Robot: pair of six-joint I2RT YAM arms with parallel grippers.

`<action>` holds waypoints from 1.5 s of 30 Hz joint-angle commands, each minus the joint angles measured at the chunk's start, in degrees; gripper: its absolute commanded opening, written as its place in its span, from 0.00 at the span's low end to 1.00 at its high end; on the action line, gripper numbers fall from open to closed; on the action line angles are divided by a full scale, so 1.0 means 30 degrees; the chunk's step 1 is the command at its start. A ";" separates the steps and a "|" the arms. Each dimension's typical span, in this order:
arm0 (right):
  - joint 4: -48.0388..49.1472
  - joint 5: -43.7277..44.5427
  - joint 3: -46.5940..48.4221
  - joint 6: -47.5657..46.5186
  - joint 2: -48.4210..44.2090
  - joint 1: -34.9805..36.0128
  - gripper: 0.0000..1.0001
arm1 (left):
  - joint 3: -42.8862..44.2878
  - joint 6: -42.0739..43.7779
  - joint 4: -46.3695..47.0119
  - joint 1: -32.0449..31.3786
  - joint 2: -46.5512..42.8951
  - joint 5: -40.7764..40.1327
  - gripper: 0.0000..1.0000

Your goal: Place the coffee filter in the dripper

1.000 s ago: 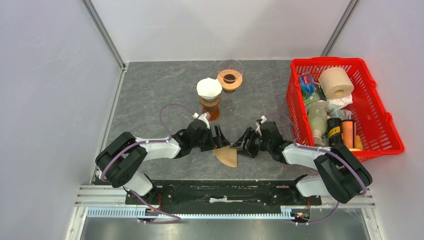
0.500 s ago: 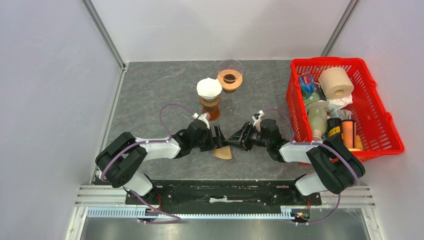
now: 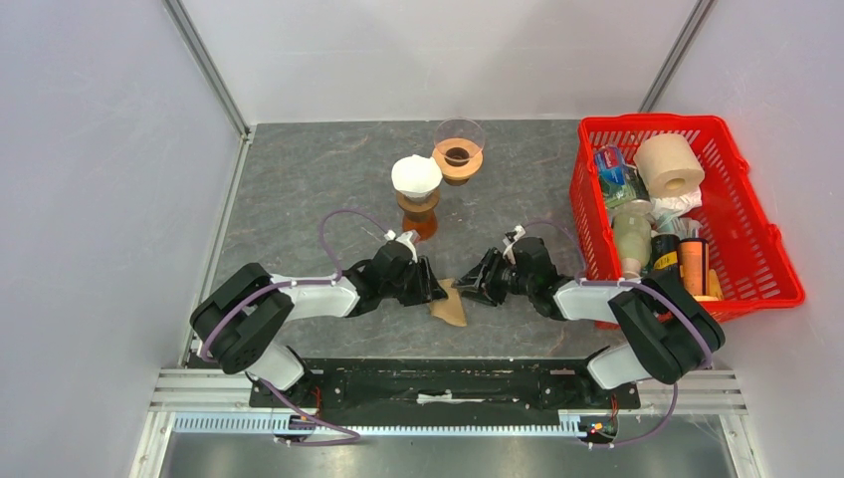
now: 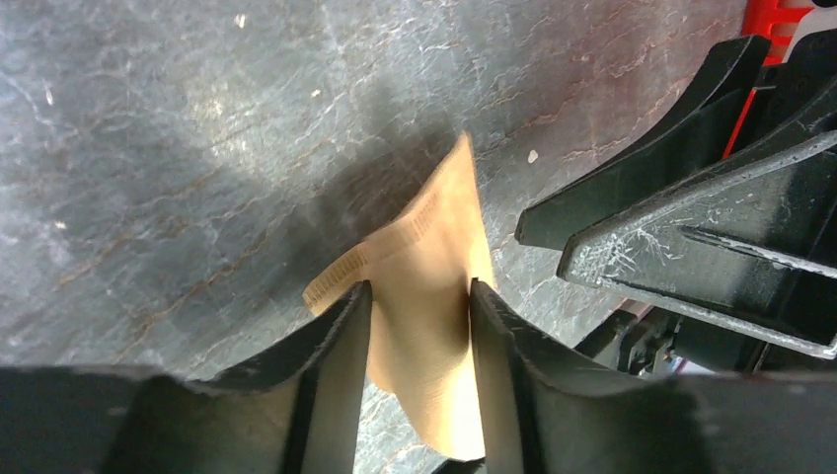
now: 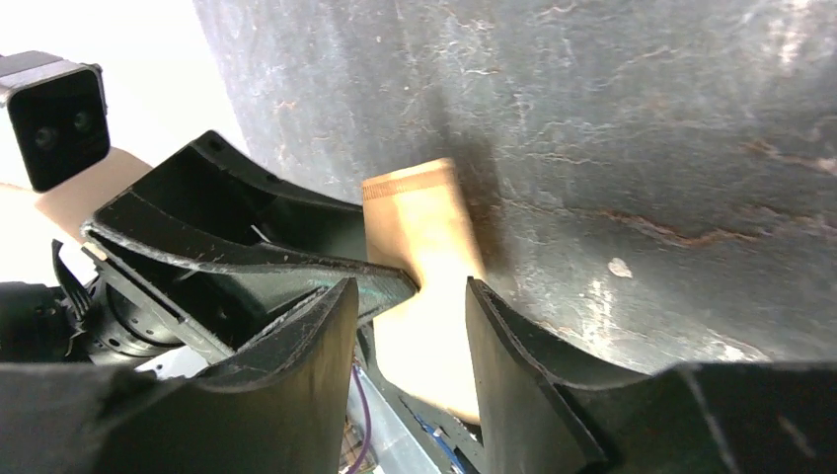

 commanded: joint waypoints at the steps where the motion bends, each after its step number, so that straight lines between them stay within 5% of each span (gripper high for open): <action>1: -0.0610 0.0499 0.0228 -0.0567 0.0047 0.0086 0.52 | -0.0197 0.0411 -0.0201 -0.0092 -0.0048 0.0327 0.41; 4: -0.0625 0.0467 0.0269 -0.0579 0.0085 0.0102 0.52 | -0.0156 0.0375 -0.0201 -0.0092 0.0026 0.0357 0.30; 14: -0.4973 0.1064 0.1014 -0.3848 -0.1774 0.0071 0.60 | -0.0113 -0.0234 0.0989 -0.0014 -0.0612 0.1737 0.27; 23: -0.6995 0.2333 0.1075 -0.8708 -0.8853 0.0069 0.65 | 0.0009 -0.0399 0.2713 0.0561 -0.3252 0.2864 0.24; 30: -0.7970 0.2750 0.0462 -0.9072 -1.2816 0.0060 0.66 | 0.0241 -0.0072 0.2697 0.0816 -0.6967 0.0737 0.25; 37: 0.0518 0.2329 -0.3097 -0.7244 -1.4515 0.0058 0.66 | -0.0920 -0.2454 0.2467 0.0801 -1.0608 -0.4276 0.26; 45: 0.9801 0.0592 -0.1569 -0.1795 -0.7416 0.0146 0.64 | -0.1122 -0.3804 0.2172 0.0786 -1.1320 -0.5255 0.26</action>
